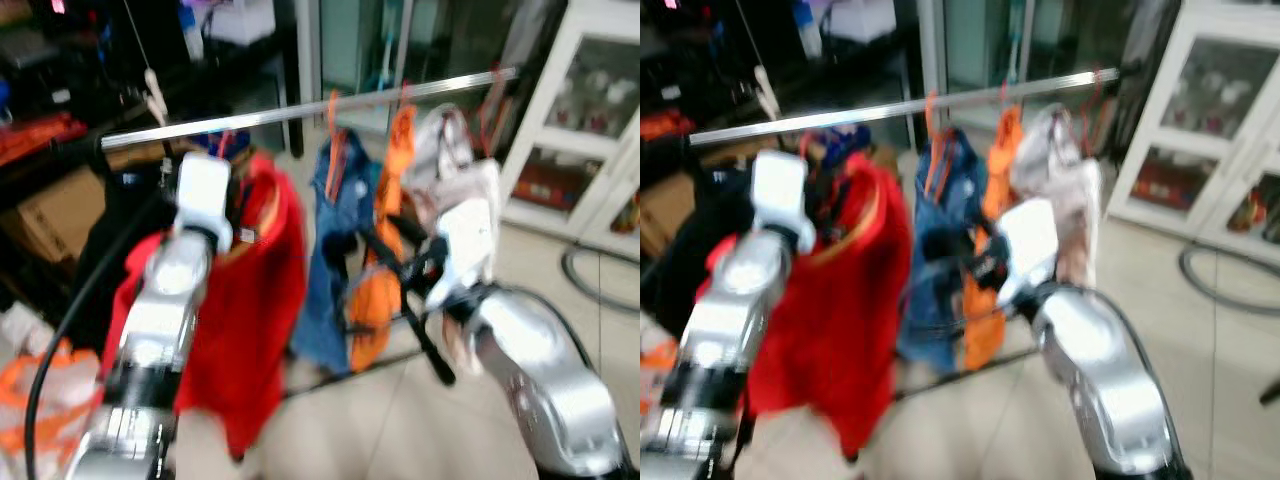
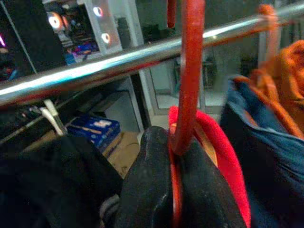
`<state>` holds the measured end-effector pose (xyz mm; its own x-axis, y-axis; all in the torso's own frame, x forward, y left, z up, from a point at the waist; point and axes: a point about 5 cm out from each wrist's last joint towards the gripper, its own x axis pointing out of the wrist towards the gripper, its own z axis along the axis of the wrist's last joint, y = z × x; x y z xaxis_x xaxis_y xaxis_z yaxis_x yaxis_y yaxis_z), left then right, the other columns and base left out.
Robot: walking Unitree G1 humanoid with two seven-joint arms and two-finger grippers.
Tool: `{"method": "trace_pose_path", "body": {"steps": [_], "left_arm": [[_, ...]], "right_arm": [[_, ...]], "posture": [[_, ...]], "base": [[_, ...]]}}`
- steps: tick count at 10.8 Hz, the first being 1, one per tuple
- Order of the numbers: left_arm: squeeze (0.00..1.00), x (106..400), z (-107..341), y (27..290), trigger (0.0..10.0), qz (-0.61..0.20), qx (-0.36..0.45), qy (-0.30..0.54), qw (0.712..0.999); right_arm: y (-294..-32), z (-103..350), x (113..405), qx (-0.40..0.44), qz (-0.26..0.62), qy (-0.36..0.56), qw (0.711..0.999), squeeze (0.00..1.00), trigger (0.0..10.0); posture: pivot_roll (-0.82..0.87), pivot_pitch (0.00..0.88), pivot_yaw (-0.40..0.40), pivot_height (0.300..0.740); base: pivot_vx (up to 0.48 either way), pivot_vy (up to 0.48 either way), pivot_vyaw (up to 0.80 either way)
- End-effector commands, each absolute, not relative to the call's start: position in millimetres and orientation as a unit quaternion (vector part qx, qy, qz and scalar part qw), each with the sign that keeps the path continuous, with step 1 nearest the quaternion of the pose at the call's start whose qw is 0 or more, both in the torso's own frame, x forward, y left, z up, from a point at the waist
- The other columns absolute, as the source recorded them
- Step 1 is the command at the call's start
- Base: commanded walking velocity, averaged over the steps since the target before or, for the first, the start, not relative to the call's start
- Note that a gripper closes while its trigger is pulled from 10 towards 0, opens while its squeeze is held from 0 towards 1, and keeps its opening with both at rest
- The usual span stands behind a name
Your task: Hang hanger
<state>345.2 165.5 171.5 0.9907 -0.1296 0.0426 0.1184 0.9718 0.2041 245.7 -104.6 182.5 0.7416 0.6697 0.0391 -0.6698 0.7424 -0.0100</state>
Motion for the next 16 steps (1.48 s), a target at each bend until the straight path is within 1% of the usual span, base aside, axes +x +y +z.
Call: {"method": "trace_pose_path", "body": {"steps": [1, 3, 4, 5, 6, 10, 12, 13, 16], "left_arm": [[0.00, 350, 181, 181, 10.0, -0.029, 0.115, -0.045, 0.992], [0.00, 360, 185, 189, 10.0, -0.013, 0.116, -0.038, 0.992], [0.00, 364, 183, 189, 10.0, -0.014, 0.109, -0.030, 0.993], [0.00, 366, 181, 187, 10.0, -0.017, 0.090, -0.026, 0.996], [0.00, 367, 181, 184, 10.0, -0.025, 0.099, -0.025, 0.994], [0.00, 376, 188, 181, 10.0, -0.009, 0.111, -0.035, 0.993], [0.00, 381, 187, 178, 10.0, -0.024, 0.104, -0.026, 0.994], [0.00, 386, 188, 173, 10.0, -0.048, 0.112, -0.022, 0.992], [0.00, 398, 188, 173, 10.0, -0.044, 0.102, 0.012, 0.994]], "right_arm": [[-97, 187, 240, 0.001, 0.387, -0.029, 0.922, 0.00, 10.0], [-104, 188, 246, 0.020, 0.340, -0.036, 0.939, 0.00, 10.0], [-103, 184, 244, 0.022, 0.337, -0.027, 0.941, 0.00, 10.0], [-101, 181, 242, 0.021, 0.337, -0.022, 0.941, 0.00, 10.0], [-100, 180, 241, 0.020, 0.336, -0.019, 0.942, 0.00, 10.0], [-97, 182, 240, 0.021, 0.342, -0.021, 0.939, 0.00, 10.0], [-93, 189, 242, 0.015, 0.352, -0.029, 0.935, 0.00, 10.0], [-90, 192, 244, 0.017, 0.354, -0.034, 0.934, 0.00, 10.0], [-84, 192, 242, 0.013, 0.367, -0.030, 0.930, 0.00, 10.0]], "posture": [[-0.10, 0.000, 0.044, 0.740], [-0.11, 0.000, 0.040, 0.740], [-0.11, 0.000, 0.039, 0.740], [-0.11, 0.000, 0.041, 0.740], [-0.11, 0.000, 0.042, 0.740], [-0.12, 0.000, 0.038, 0.740], [-0.12, 0.000, 0.032, 0.740], [-0.13, 0.000, 0.029, 0.740], [-0.13, 0.000, 0.034, 0.740]], "base": [[0.311, 0.000, 0.00], [0.309, 0.000, 0.00], [0.307, 0.000, 0.00], [0.000, 0.000, 0.00], [0.000, 0.000, 0.00], [0.000, 0.000, 0.00], [0.000, 0.000, 0.00], [0.000, 0.000, 0.00], [0.000, 0.000, 0.00]]}}
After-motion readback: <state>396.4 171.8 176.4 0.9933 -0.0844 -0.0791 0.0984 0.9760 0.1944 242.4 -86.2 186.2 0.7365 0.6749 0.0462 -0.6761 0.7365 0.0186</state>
